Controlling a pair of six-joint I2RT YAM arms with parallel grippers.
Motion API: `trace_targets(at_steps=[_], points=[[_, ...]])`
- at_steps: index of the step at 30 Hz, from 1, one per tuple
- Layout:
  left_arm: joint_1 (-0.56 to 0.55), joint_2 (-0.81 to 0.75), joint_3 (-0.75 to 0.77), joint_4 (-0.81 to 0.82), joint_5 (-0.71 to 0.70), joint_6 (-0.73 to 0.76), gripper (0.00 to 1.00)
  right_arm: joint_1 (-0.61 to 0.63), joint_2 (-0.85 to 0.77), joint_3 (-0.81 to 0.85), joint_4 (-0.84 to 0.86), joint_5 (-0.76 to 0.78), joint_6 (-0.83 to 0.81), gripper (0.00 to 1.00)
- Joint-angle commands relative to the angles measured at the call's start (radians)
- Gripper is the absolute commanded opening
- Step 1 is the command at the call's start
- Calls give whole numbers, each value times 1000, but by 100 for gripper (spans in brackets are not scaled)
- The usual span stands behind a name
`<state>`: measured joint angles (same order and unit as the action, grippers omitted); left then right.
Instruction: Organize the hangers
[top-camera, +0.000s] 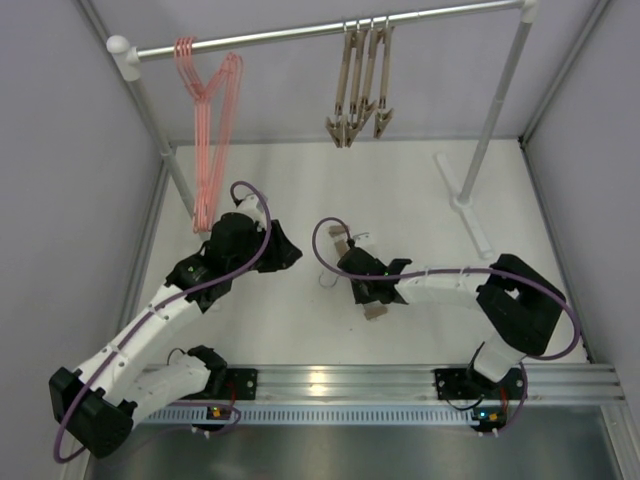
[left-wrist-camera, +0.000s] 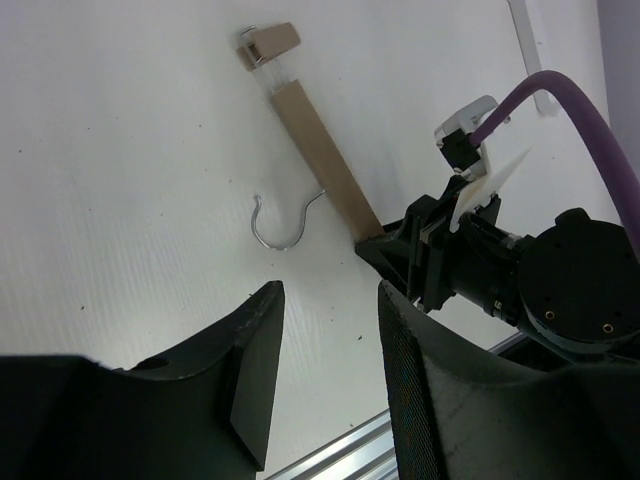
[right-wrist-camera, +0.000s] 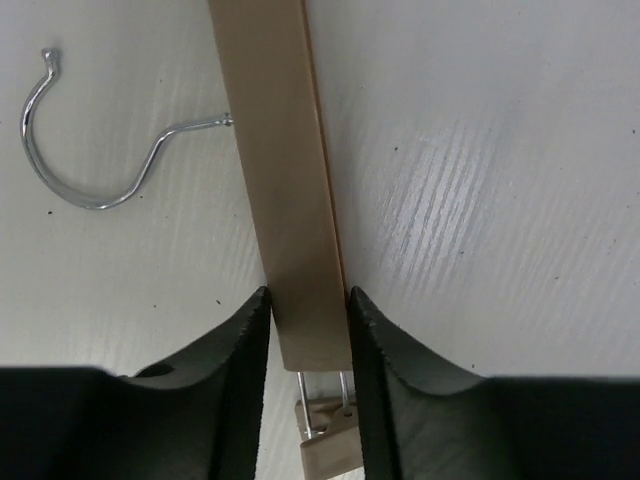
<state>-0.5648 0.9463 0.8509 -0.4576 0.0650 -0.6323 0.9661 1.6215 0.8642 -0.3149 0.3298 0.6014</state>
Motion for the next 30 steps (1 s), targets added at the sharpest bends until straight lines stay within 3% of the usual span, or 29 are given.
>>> trace_targets(at_steps=[1, 5, 13, 19, 25, 30], points=[[8, -21, 27, -3, 15, 17, 47, 22, 38, -36, 27, 21, 37, 22], [8, -18, 19, -3, 15, 17, 47, 25, 48, -60, 25, 6, 64, 0], [11, -21, 17, -3, 4, 31, 47, 13, -193, -70, -58, -46, 109, 0], [11, -14, 10, -3, 13, 33, 47, -99, -437, -62, -134, -156, 136, 0], [13, 0, 8, -3, 13, 42, 47, -320, -632, -57, -184, -322, 132, 0], [14, 9, 7, 0, 16, 49, 47, -530, -725, -10, -194, -546, 132, 0]])
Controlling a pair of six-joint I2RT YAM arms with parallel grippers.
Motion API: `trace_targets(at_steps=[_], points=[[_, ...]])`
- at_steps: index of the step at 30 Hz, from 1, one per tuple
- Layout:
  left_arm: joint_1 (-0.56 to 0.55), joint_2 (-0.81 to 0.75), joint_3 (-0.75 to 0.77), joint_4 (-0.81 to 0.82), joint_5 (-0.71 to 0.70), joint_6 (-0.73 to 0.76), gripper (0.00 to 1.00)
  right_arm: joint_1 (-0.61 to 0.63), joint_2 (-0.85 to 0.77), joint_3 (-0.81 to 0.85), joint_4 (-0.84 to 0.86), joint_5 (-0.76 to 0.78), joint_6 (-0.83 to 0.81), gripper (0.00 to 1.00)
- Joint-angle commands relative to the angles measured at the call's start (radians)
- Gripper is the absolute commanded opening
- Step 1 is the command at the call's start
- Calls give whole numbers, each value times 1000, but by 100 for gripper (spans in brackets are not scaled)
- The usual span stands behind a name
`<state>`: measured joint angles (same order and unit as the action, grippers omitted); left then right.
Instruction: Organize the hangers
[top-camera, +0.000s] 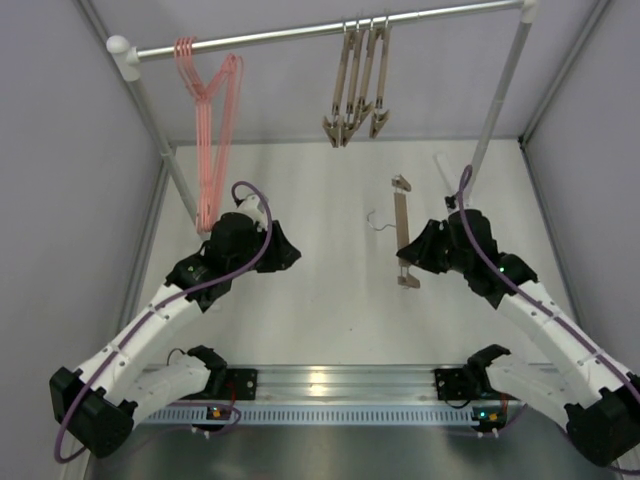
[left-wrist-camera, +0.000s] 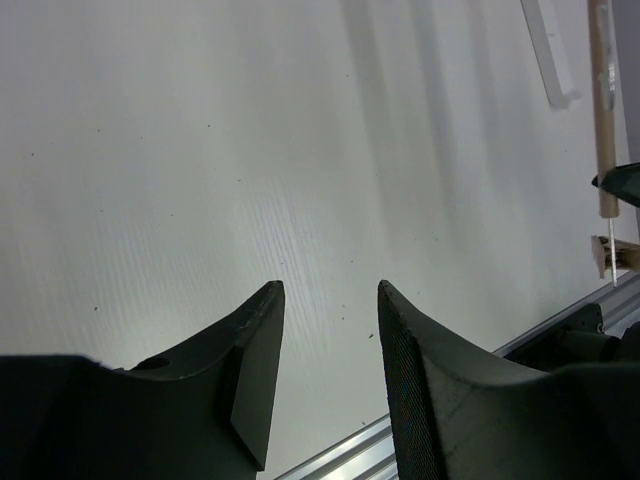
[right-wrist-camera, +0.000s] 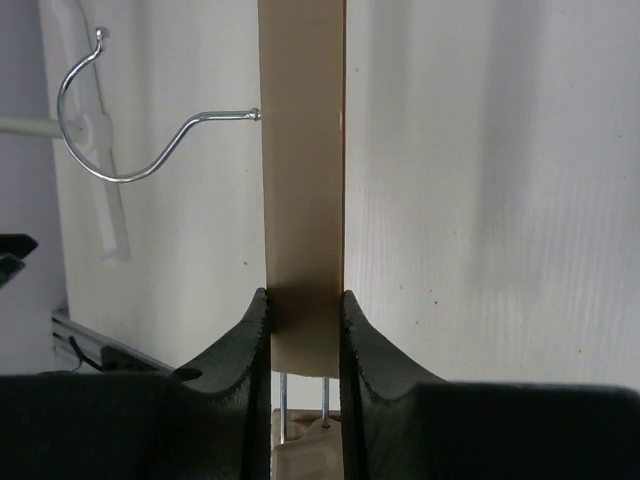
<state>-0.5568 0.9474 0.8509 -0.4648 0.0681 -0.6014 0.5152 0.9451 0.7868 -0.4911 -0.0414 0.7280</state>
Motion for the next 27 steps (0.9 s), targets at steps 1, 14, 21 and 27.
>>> trace_targets(at_steps=[1, 14, 21, 27], points=[[6, 8, 5, 8, 16, 20, 47, -111, -54, 100, -18, -236, 10, 0], [6, 83, -59, 37, 121, 63, 46, -463, 84, 416, 260, -733, 322, 0], [6, 116, -93, 54, 151, 92, 46, -465, 211, 578, 469, -769, 545, 0], [6, 142, -121, 63, 154, 121, 45, -465, 311, 726, 571, -772, 666, 0]])
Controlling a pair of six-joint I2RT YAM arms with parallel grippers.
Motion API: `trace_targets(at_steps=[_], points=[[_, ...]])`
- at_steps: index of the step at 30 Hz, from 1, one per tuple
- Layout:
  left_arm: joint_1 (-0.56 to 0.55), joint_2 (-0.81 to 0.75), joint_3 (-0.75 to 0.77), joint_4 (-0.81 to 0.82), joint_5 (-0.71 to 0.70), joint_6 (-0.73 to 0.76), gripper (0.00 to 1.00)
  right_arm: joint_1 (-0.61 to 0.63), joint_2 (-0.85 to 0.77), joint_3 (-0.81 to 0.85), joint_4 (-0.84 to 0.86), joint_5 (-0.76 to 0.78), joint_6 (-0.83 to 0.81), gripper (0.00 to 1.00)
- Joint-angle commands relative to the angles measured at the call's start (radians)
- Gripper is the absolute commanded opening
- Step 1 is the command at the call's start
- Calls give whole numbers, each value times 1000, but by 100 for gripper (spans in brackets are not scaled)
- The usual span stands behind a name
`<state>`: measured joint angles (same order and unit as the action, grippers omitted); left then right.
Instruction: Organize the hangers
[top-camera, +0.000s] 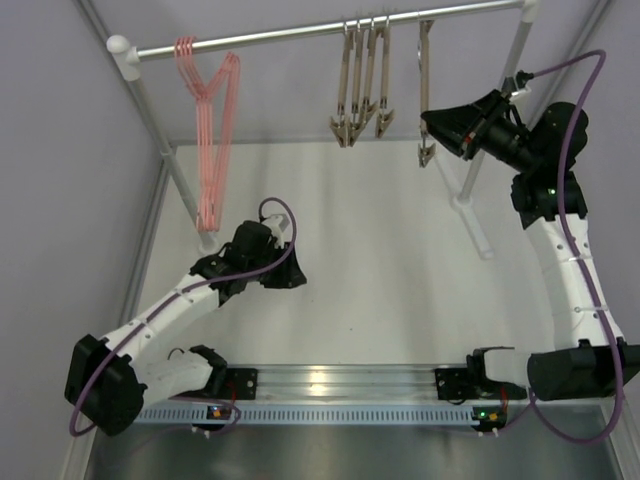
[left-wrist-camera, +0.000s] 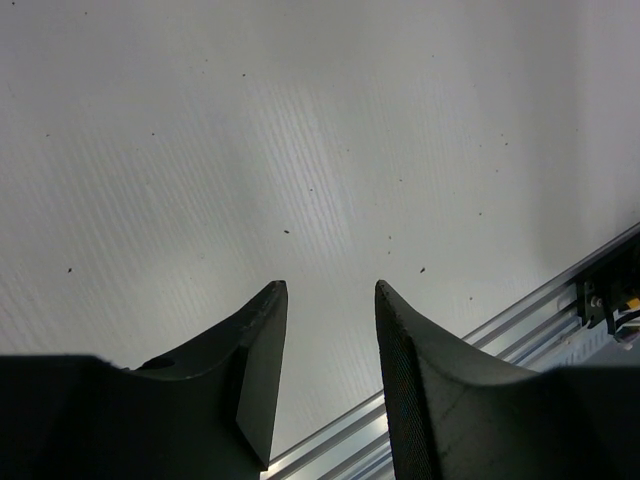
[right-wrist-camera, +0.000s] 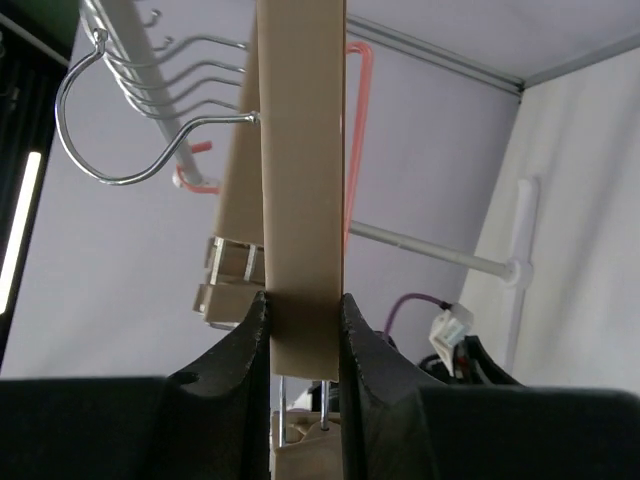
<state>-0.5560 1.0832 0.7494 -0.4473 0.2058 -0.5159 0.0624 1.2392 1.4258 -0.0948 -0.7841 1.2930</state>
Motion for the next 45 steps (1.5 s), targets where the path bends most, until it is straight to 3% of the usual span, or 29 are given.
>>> trace_targets(at_steps=[1, 14, 45], points=[[5, 6, -27, 45, 11, 40, 45, -15, 29, 126, 175, -29, 114, 0], [5, 18, -27, 45, 15, 45, 45, -12, 175, 277, 207, -37, 177, 0], [5, 29, -31, 45, 1, 48, 44, 74, 301, 355, 165, -10, 127, 0]])
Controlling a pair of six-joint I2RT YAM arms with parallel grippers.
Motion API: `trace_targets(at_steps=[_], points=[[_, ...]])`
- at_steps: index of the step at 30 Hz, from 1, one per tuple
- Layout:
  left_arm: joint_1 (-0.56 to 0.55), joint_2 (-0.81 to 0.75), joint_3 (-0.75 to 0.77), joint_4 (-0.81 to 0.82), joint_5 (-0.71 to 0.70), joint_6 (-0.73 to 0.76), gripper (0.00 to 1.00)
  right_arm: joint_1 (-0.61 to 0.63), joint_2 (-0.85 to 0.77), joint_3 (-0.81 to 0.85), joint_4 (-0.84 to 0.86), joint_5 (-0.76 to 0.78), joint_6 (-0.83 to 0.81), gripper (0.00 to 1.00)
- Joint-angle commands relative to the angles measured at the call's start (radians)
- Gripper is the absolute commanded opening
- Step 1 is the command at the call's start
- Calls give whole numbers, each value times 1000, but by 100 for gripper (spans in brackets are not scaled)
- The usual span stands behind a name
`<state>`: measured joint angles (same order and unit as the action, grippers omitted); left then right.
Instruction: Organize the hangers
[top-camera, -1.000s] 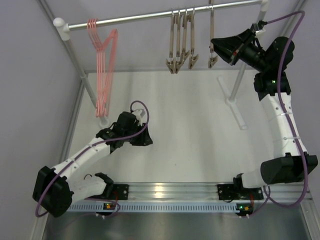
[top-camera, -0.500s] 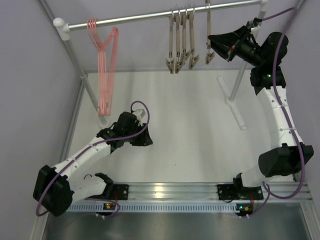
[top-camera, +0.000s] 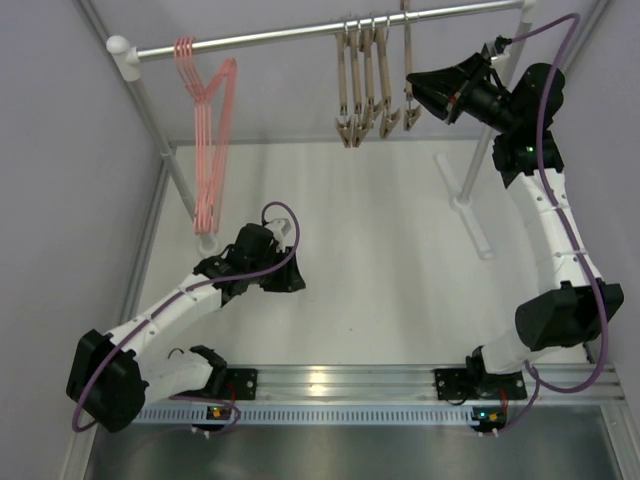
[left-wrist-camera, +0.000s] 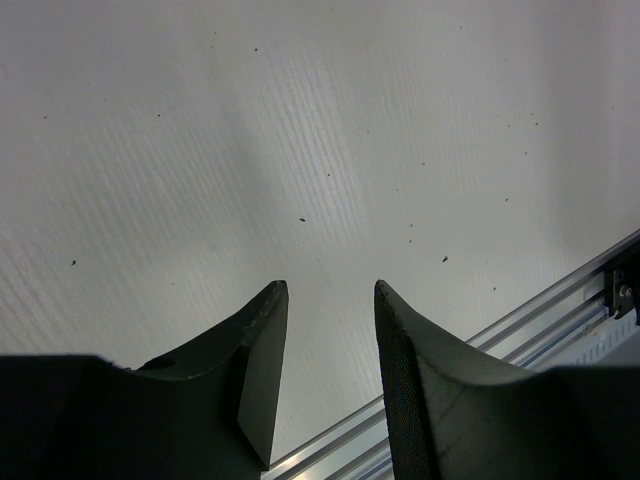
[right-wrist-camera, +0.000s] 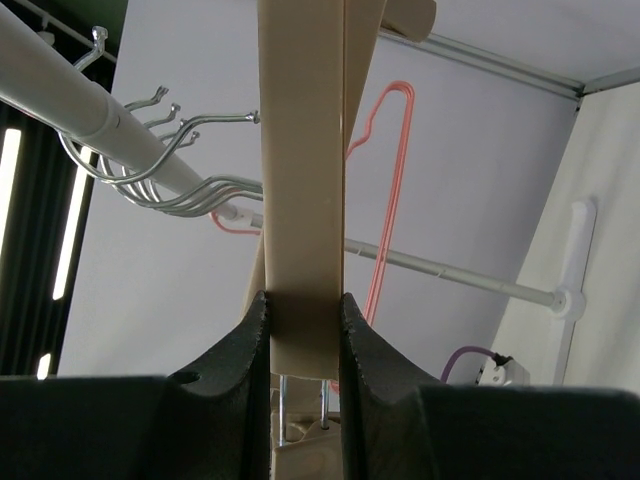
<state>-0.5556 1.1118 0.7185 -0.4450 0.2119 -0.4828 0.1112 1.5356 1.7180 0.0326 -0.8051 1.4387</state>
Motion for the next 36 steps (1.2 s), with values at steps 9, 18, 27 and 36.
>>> trace_targets(at_steps=[9, 18, 27, 36], points=[[5, -3, -2, 43, -5, 15, 45, 44, 3, 46, 29, 21, -32, 0], [6, -9, -7, 43, -3, 12, 45, 42, -25, 12, 30, 44, -49, 13], [5, -7, -8, 43, 0, 13, 44, 36, -45, 3, 30, 52, -64, 38], [6, 0, -7, 43, -2, 15, 45, 18, -95, -17, 15, 60, -96, 52]])
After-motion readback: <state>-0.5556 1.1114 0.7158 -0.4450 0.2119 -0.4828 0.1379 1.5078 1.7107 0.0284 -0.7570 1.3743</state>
